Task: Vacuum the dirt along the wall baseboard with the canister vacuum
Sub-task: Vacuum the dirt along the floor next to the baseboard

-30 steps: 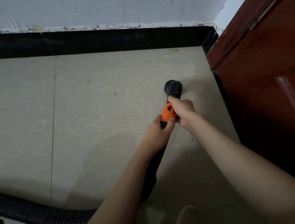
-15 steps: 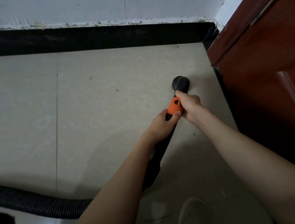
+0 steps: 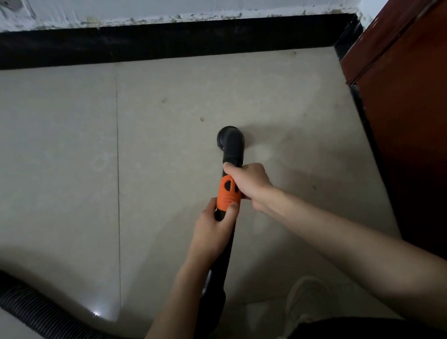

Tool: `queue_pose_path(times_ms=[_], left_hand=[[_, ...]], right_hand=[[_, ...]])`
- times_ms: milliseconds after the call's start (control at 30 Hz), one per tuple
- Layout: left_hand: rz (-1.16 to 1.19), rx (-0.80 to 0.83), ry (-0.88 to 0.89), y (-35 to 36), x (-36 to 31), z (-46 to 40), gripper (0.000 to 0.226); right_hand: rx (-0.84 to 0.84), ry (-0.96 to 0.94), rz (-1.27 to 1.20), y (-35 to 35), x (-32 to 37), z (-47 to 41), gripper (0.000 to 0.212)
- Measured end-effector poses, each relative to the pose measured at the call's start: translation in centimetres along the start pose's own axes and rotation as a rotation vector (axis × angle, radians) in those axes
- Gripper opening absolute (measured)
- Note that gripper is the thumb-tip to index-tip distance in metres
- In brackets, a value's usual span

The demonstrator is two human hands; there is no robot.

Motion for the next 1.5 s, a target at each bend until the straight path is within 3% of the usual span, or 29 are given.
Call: queue_pose_path(times_ms=[133,367,533,700,867,967,1100,1333,1500], left_hand=[[-0.040,-0.026,-0.091,-2.3,2.6,2.9,0.019],[-0.156,0.124,-0.115,-1.6,2.9,5.0,0.022],[-0.276,0.311,-0.064,1.6,0.6,4.1,0.025],[-0.375,0.508,-0.002,5.7,-0.5,3.6,0.025],[-0.480,0.644,0.067,9.3,-1.4,3.7,0.038],[-0.548,0.645,0.119,10.8,-2.5,3.0,0.043],[-0.501,0.605,0.110,9.5,-2.3,2.6,0.035],[-0.512,0.495,0.027,-0.7,2.1,1.9,0.028],[-0.591,0.462,0.085,-5.9,2.0,0.1,0.024]], right_hand=[[0.056,0.034,0.131,2.5,-2.0,3.0,0.038],[0.078,0.190,0.098,1.5,-4.0,5.4,0.036],[0.006,0.284,-0.153,-2.8,-5.4,5.3,0.020],[-0.107,0.426,-0.333,-7.0,-8.6,5.1,0.018],[-0.199,0.469,-0.490,-10.8,-11.2,5.4,0.020],[-0.239,0.442,-0.574,-12.5,-11.1,5.0,0.024],[-0.159,0.434,-0.573,-11.1,-10.3,4.7,0.037],[-0.063,0.429,-0.534,-1.6,-8.3,7.2,0.041],[0.046,0.430,-0.576,2.6,-5.4,7.9,0.044]])
Point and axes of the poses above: each hand's wrist, its own z-axis away from the middle knuckle, its own y-axis out of the palm, x = y × z, the point moved 9 cm from there along -z, towards the middle knuckle, and after that the axes turned 2 degrees about -x, right-handed, at the moved point
